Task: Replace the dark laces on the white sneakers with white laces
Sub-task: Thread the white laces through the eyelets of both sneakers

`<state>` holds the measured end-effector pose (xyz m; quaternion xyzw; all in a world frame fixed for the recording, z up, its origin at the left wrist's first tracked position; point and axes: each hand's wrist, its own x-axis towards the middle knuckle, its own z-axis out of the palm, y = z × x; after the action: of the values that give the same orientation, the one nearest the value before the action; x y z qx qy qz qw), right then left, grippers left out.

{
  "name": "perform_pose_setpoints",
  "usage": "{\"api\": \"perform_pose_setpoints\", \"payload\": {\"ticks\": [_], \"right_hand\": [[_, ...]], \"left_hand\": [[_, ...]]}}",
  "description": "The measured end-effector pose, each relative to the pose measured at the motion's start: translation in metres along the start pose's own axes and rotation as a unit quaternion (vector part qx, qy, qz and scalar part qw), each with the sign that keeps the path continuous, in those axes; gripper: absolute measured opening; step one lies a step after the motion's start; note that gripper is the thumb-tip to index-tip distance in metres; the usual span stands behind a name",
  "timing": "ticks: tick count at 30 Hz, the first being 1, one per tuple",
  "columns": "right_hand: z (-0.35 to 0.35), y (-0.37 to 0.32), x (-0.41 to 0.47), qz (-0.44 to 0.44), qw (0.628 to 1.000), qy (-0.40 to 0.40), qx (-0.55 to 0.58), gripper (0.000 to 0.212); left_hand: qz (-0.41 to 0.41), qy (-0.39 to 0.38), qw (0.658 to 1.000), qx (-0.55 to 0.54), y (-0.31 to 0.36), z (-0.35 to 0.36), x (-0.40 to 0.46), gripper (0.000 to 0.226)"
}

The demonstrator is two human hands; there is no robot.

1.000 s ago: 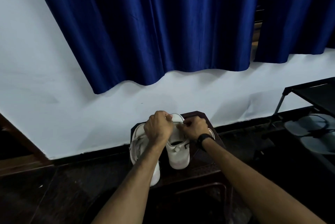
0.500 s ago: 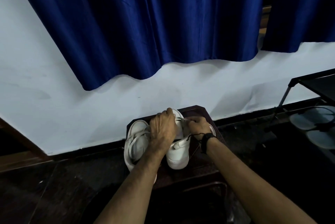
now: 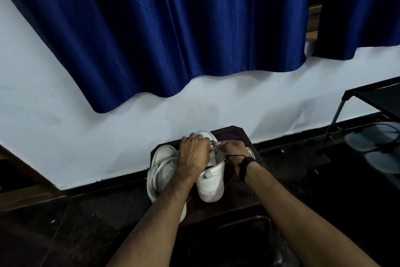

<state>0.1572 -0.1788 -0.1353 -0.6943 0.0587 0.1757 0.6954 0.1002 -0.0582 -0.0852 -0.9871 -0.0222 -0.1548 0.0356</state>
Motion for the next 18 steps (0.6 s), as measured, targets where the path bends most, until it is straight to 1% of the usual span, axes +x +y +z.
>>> {"api": "perform_pose_setpoints", "payload": {"ticks": [1,3,4,6,8,10,12,15,16,18], "right_hand": [[-0.001,0.003,0.003,-0.007,1.0,-0.005,0.004,0.031],[-0.002,0.006,0.008,-0.021,1.0,-0.017,0.014,0.021],[-0.002,0.002,0.002,-0.016,1.0,-0.014,0.012,0.022],[-0.003,-0.003,-0.005,-0.01,0.999,-0.025,0.037,0.026],[-0.003,-0.004,-0.011,-0.006,0.996,-0.032,0.083,0.015],[-0.002,-0.002,-0.013,-0.003,0.994,-0.029,0.103,0.011],[0.0,-0.001,-0.014,-0.006,0.995,-0.021,0.102,0.005],[0.001,0.006,-0.006,-0.015,0.997,-0.007,0.081,0.011],[0.001,0.009,-0.003,-0.02,0.998,-0.005,0.064,0.018],[0.002,0.016,0.005,-0.026,0.999,-0.002,0.031,0.041]], "left_hand": [[0.008,0.01,1.0,0.005,0.0,0.001,0.0,0.019],[0.006,0.03,0.999,0.013,0.0,0.003,0.001,0.015],[0.003,0.034,0.999,0.015,0.0,0.004,0.002,0.013],[-0.002,0.023,1.0,0.014,0.001,0.006,0.002,0.013],[-0.008,0.01,1.0,0.007,0.003,0.005,0.003,0.012],[-0.008,0.0,1.0,0.003,0.003,0.004,0.004,0.01],[0.011,-0.008,1.0,0.01,0.004,0.003,0.005,0.013],[0.029,-0.008,0.999,0.02,0.004,0.002,0.005,0.015],[0.023,-0.006,1.0,0.017,0.004,0.003,0.005,0.015],[0.004,-0.001,1.0,0.008,0.004,0.004,0.005,0.016]]}}
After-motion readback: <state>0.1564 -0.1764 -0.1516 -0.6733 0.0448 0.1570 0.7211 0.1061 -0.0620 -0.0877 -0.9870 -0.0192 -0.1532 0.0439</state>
